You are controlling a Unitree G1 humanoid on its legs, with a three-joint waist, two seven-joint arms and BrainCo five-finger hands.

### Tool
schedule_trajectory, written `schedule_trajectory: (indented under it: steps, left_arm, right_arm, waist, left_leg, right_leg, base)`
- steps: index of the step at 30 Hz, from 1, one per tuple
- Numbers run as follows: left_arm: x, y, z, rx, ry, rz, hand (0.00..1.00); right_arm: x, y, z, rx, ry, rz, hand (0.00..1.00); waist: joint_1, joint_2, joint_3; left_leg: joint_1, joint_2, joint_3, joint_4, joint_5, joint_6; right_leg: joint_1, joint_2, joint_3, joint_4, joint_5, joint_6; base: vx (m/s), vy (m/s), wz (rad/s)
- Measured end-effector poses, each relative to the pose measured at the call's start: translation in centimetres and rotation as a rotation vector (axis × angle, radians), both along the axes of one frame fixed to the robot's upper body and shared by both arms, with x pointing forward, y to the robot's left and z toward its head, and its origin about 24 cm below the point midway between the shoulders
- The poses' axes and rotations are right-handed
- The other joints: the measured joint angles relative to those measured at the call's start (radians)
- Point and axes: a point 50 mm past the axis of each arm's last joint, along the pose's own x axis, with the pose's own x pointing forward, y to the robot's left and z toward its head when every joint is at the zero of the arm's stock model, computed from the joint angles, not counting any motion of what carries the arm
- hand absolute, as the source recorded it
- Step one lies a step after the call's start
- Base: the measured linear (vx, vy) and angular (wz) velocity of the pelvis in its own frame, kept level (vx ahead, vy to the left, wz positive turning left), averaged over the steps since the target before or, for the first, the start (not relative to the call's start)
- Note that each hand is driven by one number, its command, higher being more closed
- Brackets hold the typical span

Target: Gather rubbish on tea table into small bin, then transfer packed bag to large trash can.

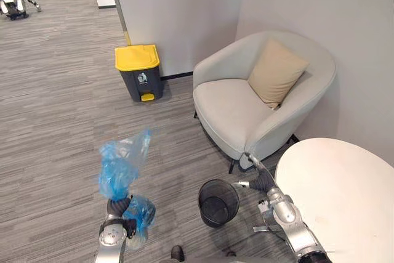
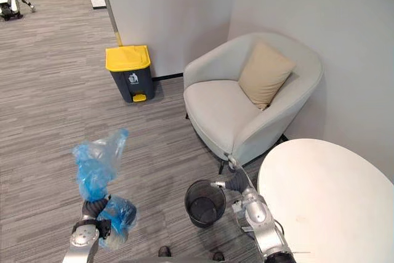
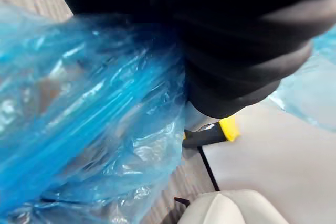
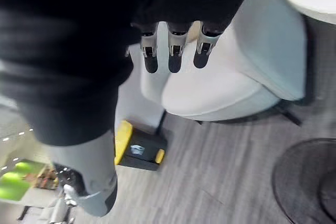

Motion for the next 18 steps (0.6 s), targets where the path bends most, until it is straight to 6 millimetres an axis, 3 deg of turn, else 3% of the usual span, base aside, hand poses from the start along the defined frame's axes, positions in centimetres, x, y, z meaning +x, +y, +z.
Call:
schedule_trajectory:
  steps: [8,18]
  left_arm:
    - [-3.4,-0.3,-3.1,-0.064,0.183,0.039,1.0]
    - [-4.4,-1.0,-4.0,-0.11,0.241,0.024,1.0]
  right_arm:
    - [-4.1,-2.8,-5.7,0.013,0.328,-0.175,0.0]
    - [-4.8,-3.3,-6.8,0.001,0.412,-0.214,0.0]
  waist:
    - [0.002,0.009,0.01]
    - [0.001,0.012,0.033]
  left_leg:
    - [-0.001,-0.012,-0.003,0.0,-0.009,0.001]
    - [0.032,-0.022,-0.012,0.0,-0.017,0.008]
  right_leg:
    - [0.005,-0.011,-0.003,0.0,-0.007,0.011]
    - [0.036,-0.015,-0.013,0.008,-0.021,0.011]
  base:
    - [0.05,0.023,0.02]
    - [0.02,0.009,0.02]
